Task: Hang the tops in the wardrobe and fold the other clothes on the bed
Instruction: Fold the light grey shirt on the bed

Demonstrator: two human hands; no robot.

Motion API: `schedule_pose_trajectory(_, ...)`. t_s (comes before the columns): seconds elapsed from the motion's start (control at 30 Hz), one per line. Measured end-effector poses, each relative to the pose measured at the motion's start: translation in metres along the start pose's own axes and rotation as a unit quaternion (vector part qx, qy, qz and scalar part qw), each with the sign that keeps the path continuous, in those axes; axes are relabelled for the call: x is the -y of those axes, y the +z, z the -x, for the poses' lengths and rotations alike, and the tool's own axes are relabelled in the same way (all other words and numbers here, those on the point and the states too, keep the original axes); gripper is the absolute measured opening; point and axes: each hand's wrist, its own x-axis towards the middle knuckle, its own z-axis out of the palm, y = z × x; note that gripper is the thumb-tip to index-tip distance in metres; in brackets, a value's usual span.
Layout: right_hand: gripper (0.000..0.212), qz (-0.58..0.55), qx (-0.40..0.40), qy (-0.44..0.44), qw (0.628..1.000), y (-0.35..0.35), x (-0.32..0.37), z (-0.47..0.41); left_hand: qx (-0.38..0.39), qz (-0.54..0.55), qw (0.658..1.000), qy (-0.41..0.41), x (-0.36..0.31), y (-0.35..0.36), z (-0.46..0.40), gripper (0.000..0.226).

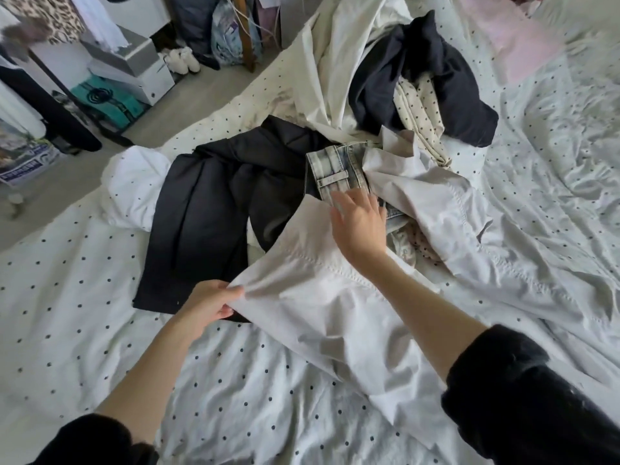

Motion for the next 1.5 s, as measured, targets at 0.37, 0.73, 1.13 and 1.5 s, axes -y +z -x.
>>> schedule_pose_trajectory(0.37,0.046,0.065,-0.014,-0.023,0.998,0.01,-0.084,0.165,-0.176,-0.394,0.7,0.569,-0.003,0.108,0.049,0.035)
schedule_pose_trajectory(0.73,0.062,0.125,0.152,0.186,0.963,-0.018,-0.236,0.248,-0.11,-0.625,0.641,0.432,-0.004,0.193,0.014,0.057)
schedule_pose_trajectory(1.13,0.047,0.102,0.007,0.112,0.988,-0.073,-0.279,0.184,-0.168,-0.564,0.559,0.584,-0.077,0.29,0.064,0.056)
schedule_pose_trajectory(1.5,0.067,0.088,0.068,0.089,0.99,-0.084,-0.33,0.099,-0.192,-0.661,0.513,0.514,-0.163,0.337,0.023,0.063)
